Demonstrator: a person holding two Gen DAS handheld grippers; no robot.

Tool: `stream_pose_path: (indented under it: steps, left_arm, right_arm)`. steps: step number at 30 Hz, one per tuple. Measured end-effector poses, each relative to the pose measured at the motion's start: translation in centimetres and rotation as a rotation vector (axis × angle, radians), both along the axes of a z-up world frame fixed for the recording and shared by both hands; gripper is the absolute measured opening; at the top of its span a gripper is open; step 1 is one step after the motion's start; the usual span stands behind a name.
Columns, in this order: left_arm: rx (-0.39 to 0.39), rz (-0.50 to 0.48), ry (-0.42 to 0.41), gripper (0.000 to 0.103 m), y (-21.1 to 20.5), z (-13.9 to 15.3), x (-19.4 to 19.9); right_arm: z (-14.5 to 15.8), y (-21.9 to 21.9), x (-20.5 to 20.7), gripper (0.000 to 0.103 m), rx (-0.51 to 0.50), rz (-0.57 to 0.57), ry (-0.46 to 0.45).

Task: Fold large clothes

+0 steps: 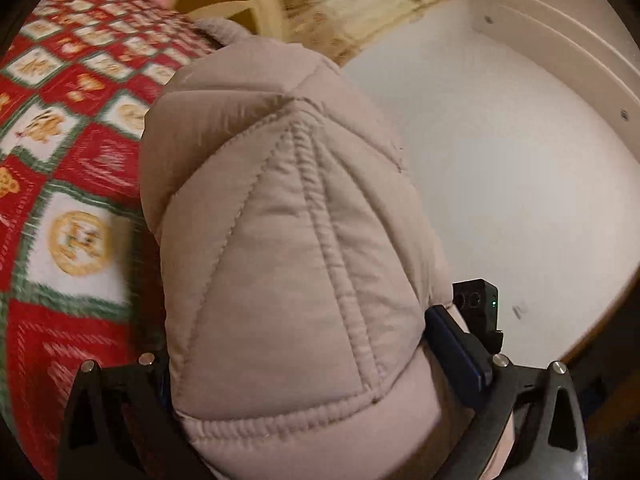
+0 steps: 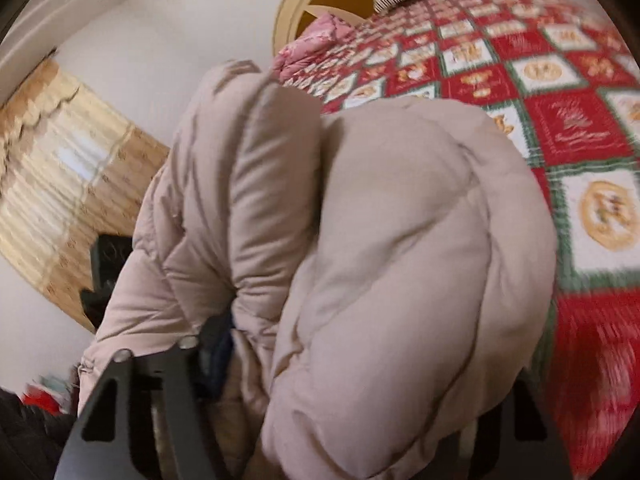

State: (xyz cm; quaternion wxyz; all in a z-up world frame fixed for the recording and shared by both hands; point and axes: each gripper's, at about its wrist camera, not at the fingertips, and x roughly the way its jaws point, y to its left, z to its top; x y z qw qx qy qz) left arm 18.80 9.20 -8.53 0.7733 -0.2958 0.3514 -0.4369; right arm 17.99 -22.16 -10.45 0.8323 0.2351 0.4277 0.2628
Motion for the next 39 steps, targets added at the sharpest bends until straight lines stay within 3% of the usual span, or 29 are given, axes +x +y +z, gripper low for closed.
stream_pose_path:
  steps: [3,9,13,17,21,25,28,33,39]
  left_arm:
    - [-0.013,-0.063,-0.057,0.101,-1.9,2.5,-1.8]
    - [-0.084,-0.244,-0.152,0.101,-8.4,7.6,-3.9]
    - [-0.125,-0.414,-0.145,0.101,-16.7,9.4,-4.1]
    - [-0.094,-0.556,-0.084,0.101,-26.4,8.2,-4.1]
    - [0.065,-0.612,-0.037,0.101,-35.5,5.2,-3.8]
    - [0.276,-0.555,-0.042,0.101,-39.4,2.1,-3.3]
    - [0.322,-0.527,0.009,0.101,-39.6,1.0,-2.3]
    - [0.359,-0.473,0.046,0.102,-39.3,-0.9,-2.1]
    - [0.464,-0.387,-0.048,0.102,-40.5,0.7,-5.4]
  right_arm:
    - [2.0,-0.8,-3.5,0.055,0.015,-0.029,-0.032]
    - [6.6,-4.3,-9.7,0.052,0.084,-0.152,-0.135]
    - [10.7,-9.2,-14.8,0.052,0.05,-0.278,-0.196]
    - [12.3,-14.8,-18.7,0.052,-0.057,-0.447,-0.201]
    - [9.7,-21.0,-20.7,0.052,-0.111,-0.627,-0.136]
    - [3.6,-26.3,-20.1,0.052,-0.079,-0.73,-0.028]
    - [-0.2,-29.2,-19.5,0.053,0.077,-0.756,-0.015]
    - [-1.9,-30.1,-16.7,0.058,0.1,-0.723,0.004]
    - [-2.7,-32.2,-20.1,0.056,0.166,-0.708,0.006]
